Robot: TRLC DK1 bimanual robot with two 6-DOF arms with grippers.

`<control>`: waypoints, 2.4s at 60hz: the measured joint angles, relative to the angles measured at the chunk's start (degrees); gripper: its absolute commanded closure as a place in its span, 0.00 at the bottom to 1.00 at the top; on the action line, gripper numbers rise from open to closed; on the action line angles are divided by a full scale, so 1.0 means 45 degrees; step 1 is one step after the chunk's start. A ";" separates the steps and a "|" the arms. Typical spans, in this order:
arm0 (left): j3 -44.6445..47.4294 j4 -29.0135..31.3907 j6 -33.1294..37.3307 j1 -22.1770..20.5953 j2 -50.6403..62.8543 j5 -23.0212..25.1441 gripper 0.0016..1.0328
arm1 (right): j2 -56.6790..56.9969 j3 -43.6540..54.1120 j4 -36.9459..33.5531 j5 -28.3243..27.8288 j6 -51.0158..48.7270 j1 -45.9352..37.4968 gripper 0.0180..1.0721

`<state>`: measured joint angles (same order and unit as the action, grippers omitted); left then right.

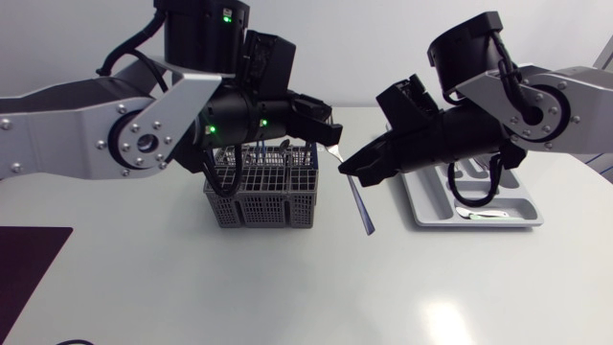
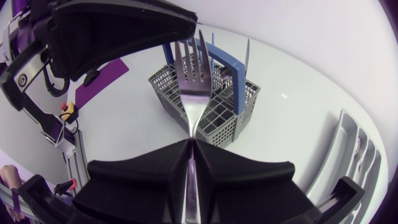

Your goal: Unload the cutlery basket into the drawer organizer.

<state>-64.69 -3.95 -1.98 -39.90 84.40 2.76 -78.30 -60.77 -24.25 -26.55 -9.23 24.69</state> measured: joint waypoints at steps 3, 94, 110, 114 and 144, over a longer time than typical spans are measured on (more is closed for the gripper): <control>0.0000 0.0005 -0.0005 0.0019 0.0000 0.0000 0.51 | 0.0053 0.0097 -0.0010 0.0000 -0.0039 -0.0010 0.89; 0.1093 0.1054 0.2608 0.1583 -0.1345 -0.0869 0.28 | -0.9598 -0.9607 -0.3099 -0.0937 -0.4619 -1.0015 0.89; 0.1370 0.1248 0.2793 0.1593 -0.1443 -0.0923 0.28 | -1.1735 -1.2512 -0.3633 -0.0782 -0.3861 -1.0015 0.89; 0.1379 0.1248 0.2793 0.1593 -0.1443 -0.0918 0.28 | -1.2240 -1.3119 -0.3905 -0.0763 -0.3614 -1.0015 0.89; 0.1447 0.1292 0.2793 0.1593 -0.1622 -0.0918 0.28 | -1.3799 -1.4071 -0.4240 -0.0136 -0.2895 -1.0180 0.66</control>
<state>-58.17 1.87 10.59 -32.73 77.10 -1.37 -140.40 -124.09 -43.33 -27.16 -22.26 -21.12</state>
